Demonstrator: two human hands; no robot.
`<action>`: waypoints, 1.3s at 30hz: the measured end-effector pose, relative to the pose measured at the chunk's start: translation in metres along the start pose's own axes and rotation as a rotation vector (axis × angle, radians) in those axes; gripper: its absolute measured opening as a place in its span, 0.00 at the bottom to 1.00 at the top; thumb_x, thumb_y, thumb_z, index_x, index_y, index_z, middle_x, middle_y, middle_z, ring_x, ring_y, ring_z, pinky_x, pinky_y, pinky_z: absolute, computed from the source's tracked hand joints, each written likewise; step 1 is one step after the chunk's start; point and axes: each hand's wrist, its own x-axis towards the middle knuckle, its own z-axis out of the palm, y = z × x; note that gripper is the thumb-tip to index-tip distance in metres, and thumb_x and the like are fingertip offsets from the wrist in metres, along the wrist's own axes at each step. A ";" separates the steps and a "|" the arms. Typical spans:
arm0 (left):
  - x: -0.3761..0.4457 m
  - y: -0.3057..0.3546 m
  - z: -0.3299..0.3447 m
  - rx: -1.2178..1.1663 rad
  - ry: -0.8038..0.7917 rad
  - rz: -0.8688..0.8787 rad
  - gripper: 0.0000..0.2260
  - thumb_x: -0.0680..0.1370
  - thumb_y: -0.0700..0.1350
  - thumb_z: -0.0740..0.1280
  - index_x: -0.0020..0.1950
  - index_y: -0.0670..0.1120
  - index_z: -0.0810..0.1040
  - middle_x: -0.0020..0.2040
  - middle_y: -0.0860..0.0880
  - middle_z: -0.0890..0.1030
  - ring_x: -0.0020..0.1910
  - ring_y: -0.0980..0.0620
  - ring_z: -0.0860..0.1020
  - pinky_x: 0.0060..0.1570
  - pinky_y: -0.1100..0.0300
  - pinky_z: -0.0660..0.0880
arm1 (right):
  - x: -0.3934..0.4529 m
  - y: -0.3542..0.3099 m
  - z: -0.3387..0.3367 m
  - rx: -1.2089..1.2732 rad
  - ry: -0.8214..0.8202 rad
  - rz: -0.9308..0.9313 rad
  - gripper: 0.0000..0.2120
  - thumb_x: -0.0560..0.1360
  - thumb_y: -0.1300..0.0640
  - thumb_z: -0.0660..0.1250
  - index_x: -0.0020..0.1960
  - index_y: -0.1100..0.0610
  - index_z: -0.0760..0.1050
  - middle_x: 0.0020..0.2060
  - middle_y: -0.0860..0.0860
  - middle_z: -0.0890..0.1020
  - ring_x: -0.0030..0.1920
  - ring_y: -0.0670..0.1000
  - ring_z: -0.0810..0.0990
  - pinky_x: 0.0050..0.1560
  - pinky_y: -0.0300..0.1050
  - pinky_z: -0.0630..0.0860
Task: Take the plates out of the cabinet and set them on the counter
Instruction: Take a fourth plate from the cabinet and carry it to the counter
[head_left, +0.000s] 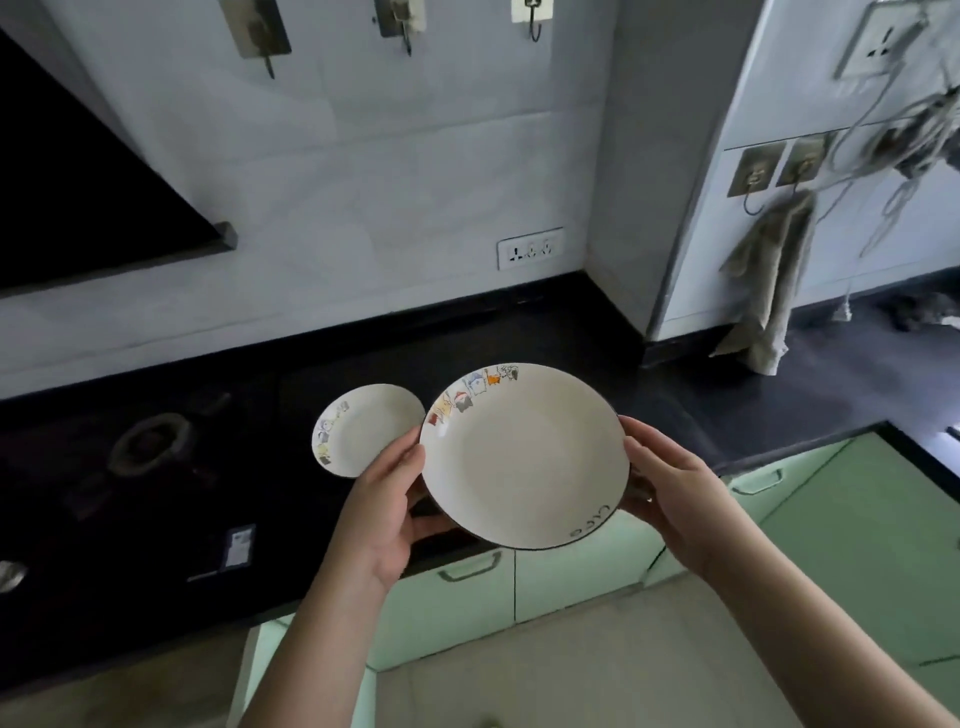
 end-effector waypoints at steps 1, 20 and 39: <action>0.013 0.004 -0.001 0.000 -0.001 -0.004 0.12 0.82 0.46 0.62 0.59 0.57 0.82 0.56 0.52 0.85 0.54 0.48 0.82 0.37 0.51 0.80 | 0.014 -0.002 0.003 0.004 0.000 0.003 0.11 0.81 0.53 0.61 0.55 0.43 0.81 0.51 0.52 0.85 0.47 0.52 0.85 0.41 0.42 0.81; 0.233 -0.051 0.061 0.129 0.106 -0.292 0.15 0.83 0.45 0.61 0.65 0.60 0.77 0.62 0.56 0.80 0.59 0.53 0.79 0.40 0.52 0.82 | 0.238 0.052 -0.071 -0.071 0.098 0.339 0.13 0.80 0.57 0.63 0.61 0.46 0.77 0.48 0.48 0.86 0.47 0.50 0.85 0.39 0.42 0.81; 0.314 -0.088 0.072 0.128 0.321 -0.422 0.15 0.82 0.43 0.62 0.57 0.64 0.80 0.60 0.55 0.79 0.58 0.52 0.78 0.35 0.53 0.82 | 0.347 0.080 -0.088 -0.207 0.025 0.422 0.12 0.79 0.62 0.63 0.58 0.49 0.78 0.50 0.53 0.84 0.45 0.52 0.86 0.37 0.44 0.82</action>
